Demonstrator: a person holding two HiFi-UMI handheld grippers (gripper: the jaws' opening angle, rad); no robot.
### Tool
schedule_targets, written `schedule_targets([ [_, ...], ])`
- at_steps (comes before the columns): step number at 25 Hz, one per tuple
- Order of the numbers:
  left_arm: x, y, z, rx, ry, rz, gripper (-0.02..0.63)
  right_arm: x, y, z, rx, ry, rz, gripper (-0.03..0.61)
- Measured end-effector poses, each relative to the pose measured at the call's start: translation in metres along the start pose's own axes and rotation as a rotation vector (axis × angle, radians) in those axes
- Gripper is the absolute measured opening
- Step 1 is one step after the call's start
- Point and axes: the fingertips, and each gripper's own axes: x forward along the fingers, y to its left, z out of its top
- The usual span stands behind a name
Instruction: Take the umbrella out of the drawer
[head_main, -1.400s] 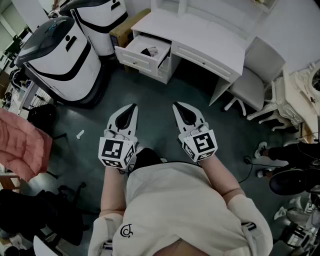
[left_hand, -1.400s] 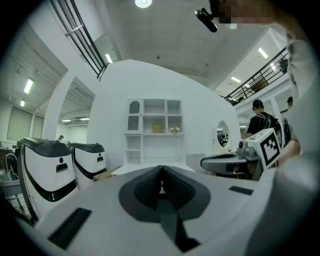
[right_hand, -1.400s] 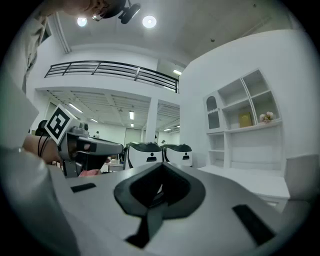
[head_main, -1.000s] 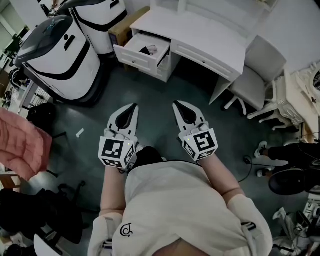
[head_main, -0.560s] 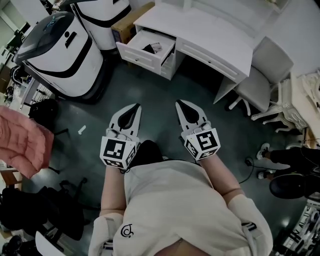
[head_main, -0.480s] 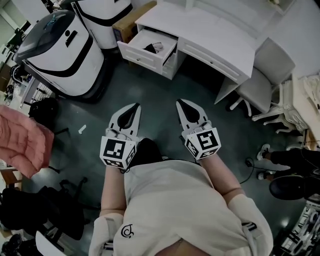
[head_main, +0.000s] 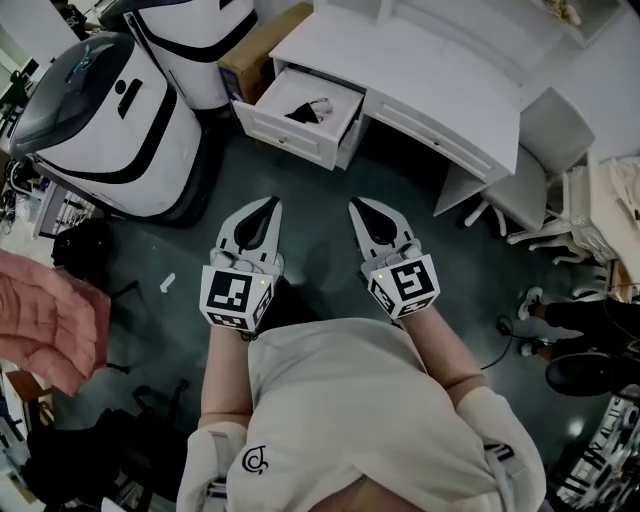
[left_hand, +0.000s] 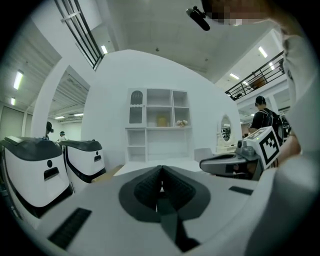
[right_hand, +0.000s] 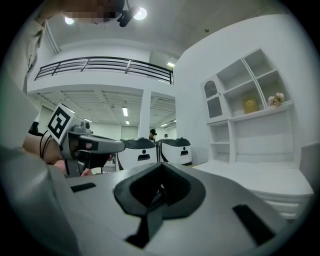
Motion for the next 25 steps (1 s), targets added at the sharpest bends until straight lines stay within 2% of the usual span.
schedule_targets([
  [6,0.063,0.096,0.005,-0.026,0.013,-0.098,0.014,0.101,-0.02,0.007,0.024,0.01,-0.114,0.006],
  [13,0.132,0.191,0.003,-0.009,0.062,-0.235,0.012,0.199,-0.05,0.013,0.08,-0.005,-0.266,0.006],
  [18,0.172,0.223,-0.008,-0.025,0.102,-0.305,0.012,0.24,-0.067,0.008,0.082,0.025,-0.332,0.006],
  [25,0.232,0.234,-0.038,-0.024,0.163,-0.36,0.014,0.27,-0.107,-0.023,0.105,0.085,-0.385,0.006],
])
